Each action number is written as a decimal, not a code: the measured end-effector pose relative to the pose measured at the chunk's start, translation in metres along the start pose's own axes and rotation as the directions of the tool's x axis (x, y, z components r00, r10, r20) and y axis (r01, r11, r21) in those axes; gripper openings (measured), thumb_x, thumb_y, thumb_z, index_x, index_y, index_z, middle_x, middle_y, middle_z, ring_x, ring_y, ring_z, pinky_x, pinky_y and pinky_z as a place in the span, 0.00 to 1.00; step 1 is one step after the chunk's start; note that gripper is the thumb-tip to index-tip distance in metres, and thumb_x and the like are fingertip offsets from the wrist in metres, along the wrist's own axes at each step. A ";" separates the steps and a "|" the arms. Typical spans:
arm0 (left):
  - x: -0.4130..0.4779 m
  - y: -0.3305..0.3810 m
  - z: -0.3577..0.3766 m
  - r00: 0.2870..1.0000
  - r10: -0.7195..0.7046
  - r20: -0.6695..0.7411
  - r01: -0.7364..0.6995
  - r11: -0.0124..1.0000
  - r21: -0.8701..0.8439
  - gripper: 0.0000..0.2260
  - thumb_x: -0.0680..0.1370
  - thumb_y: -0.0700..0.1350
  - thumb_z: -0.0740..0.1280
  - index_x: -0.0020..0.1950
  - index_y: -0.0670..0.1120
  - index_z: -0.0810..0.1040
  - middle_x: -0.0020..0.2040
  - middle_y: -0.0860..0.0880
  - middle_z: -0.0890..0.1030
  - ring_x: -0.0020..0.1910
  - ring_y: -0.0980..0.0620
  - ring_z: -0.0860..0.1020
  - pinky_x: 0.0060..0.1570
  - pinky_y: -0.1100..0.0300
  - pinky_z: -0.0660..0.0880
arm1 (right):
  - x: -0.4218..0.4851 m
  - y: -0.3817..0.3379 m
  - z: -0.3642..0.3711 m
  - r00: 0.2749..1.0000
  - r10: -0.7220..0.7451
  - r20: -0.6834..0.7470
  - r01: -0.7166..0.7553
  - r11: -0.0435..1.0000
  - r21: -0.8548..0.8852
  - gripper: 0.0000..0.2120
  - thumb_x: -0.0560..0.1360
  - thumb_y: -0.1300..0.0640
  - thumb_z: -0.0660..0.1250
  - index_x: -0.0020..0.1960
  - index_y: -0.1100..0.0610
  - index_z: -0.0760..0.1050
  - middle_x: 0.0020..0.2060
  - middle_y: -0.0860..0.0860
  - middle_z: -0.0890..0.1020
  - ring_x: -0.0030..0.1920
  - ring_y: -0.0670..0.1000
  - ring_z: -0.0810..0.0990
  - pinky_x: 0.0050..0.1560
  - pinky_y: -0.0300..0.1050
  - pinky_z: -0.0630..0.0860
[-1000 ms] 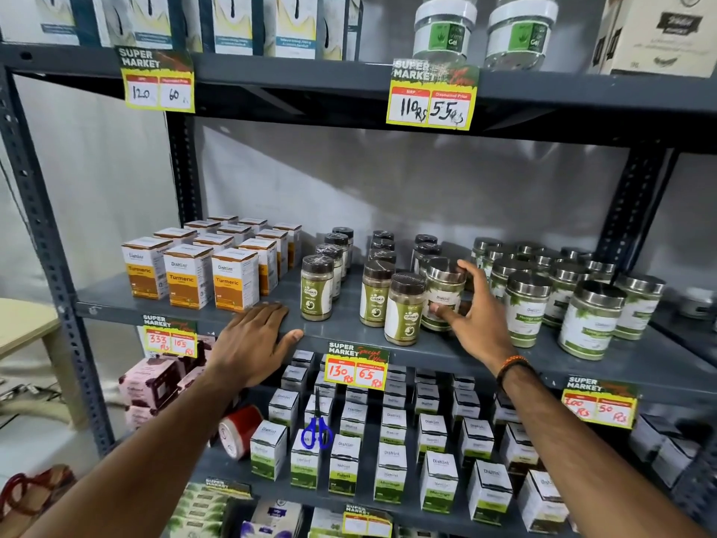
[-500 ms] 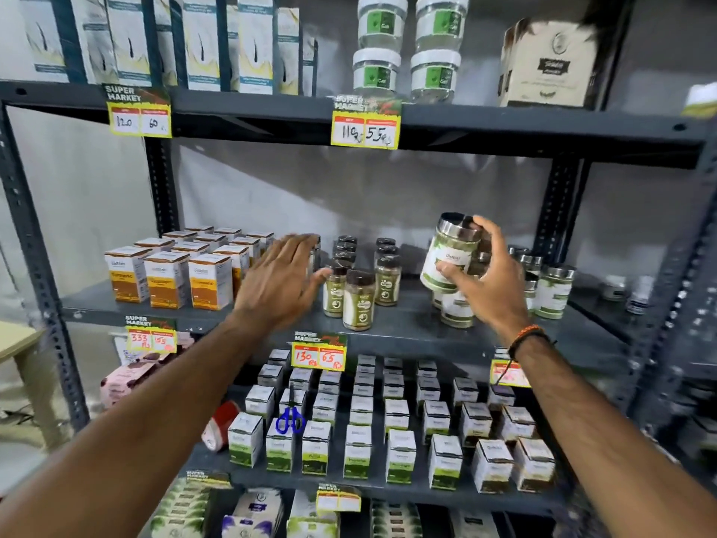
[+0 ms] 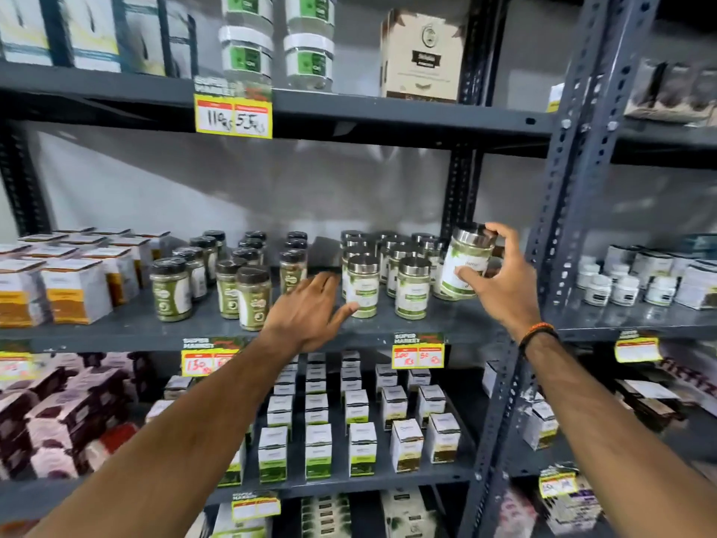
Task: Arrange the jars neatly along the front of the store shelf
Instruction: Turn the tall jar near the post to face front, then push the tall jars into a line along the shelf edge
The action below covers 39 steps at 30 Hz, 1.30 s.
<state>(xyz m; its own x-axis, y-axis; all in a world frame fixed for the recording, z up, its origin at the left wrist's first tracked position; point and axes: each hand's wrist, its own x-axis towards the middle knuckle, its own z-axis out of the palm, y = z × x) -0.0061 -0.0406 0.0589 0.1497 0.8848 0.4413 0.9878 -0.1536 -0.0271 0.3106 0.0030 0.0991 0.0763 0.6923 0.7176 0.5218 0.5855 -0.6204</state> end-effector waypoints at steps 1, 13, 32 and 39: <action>0.002 -0.001 0.009 0.999 -0.020 0.037 0.020 1.000 0.002 0.35 0.81 0.70 0.47 0.78 0.46 0.61 0.77 0.43 0.68 0.70 0.41 0.73 0.57 0.36 0.80 | 0.000 0.011 0.001 1.000 0.016 0.011 -0.016 1.000 -0.012 0.36 0.68 0.55 0.79 0.70 0.40 0.67 0.60 0.43 0.81 0.54 0.48 0.83 0.60 0.51 0.79; 0.012 -0.020 0.065 0.978 -0.036 0.207 0.036 0.999 0.005 0.40 0.79 0.72 0.44 0.82 0.47 0.57 0.83 0.47 0.61 0.77 0.43 0.67 0.67 0.41 0.71 | 0.003 0.078 0.032 0.974 0.196 0.115 -0.187 0.979 -0.080 0.37 0.69 0.58 0.79 0.73 0.44 0.65 0.55 0.46 0.83 0.52 0.50 0.83 0.61 0.51 0.80; 0.009 -0.024 0.074 0.991 -0.030 0.127 0.024 0.999 0.048 0.43 0.77 0.74 0.38 0.81 0.48 0.61 0.81 0.47 0.66 0.77 0.47 0.67 0.72 0.47 0.69 | 0.000 0.091 0.059 0.907 0.419 0.044 -0.381 0.860 -0.340 0.31 0.68 0.49 0.81 0.63 0.62 0.75 0.58 0.57 0.84 0.58 0.60 0.83 0.55 0.52 0.80; 0.010 -0.024 0.074 0.993 -0.021 0.116 0.015 0.998 0.058 0.41 0.78 0.73 0.40 0.81 0.47 0.61 0.80 0.46 0.67 0.76 0.46 0.68 0.71 0.47 0.70 | -0.003 0.093 0.062 0.912 0.408 0.045 -0.364 0.854 -0.371 0.32 0.68 0.44 0.81 0.63 0.60 0.77 0.58 0.57 0.84 0.58 0.60 0.83 0.54 0.52 0.81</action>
<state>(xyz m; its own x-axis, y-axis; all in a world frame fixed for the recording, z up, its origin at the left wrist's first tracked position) -0.0249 0.0044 -0.0029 0.1328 0.9328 0.3349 0.9907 -0.1148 -0.0729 0.3059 0.0817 0.0201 0.2447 0.8891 0.3869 0.7334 0.0913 -0.6737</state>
